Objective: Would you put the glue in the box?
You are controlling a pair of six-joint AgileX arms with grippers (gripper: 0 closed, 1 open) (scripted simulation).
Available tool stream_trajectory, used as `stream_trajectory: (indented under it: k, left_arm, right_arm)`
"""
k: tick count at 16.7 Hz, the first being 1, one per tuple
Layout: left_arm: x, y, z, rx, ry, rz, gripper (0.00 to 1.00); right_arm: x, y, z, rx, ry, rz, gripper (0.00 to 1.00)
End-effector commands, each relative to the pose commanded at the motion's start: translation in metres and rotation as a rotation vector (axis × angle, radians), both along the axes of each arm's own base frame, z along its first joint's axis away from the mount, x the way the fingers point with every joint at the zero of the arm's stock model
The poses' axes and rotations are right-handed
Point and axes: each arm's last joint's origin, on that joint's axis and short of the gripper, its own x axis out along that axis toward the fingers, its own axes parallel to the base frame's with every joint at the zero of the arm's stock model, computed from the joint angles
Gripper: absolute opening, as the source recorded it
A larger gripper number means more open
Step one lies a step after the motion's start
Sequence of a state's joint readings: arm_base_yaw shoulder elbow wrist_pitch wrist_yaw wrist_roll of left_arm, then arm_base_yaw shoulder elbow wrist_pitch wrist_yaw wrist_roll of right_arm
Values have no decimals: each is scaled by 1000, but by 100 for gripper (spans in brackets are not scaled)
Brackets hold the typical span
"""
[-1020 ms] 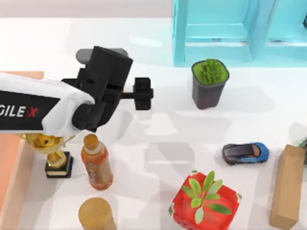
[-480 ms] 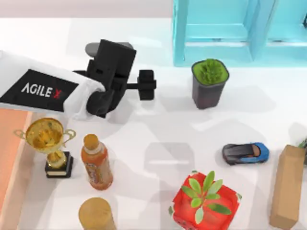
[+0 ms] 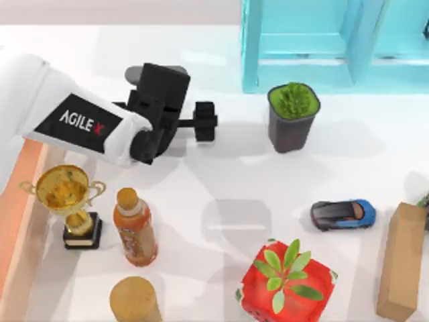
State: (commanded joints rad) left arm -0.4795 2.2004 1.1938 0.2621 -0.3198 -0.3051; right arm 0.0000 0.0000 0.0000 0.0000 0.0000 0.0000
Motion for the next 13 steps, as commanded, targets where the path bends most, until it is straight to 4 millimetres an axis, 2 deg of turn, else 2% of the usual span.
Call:
stream_trajectory:
  k: [2, 13]
  left_arm:
    - [0, 0, 0, 0, 0, 0, 100]
    - [0, 0, 0, 0, 0, 0, 17]
  right_arm:
    - [0, 0, 0, 0, 0, 0, 100]
    - [0, 0, 0, 0, 0, 0, 100]
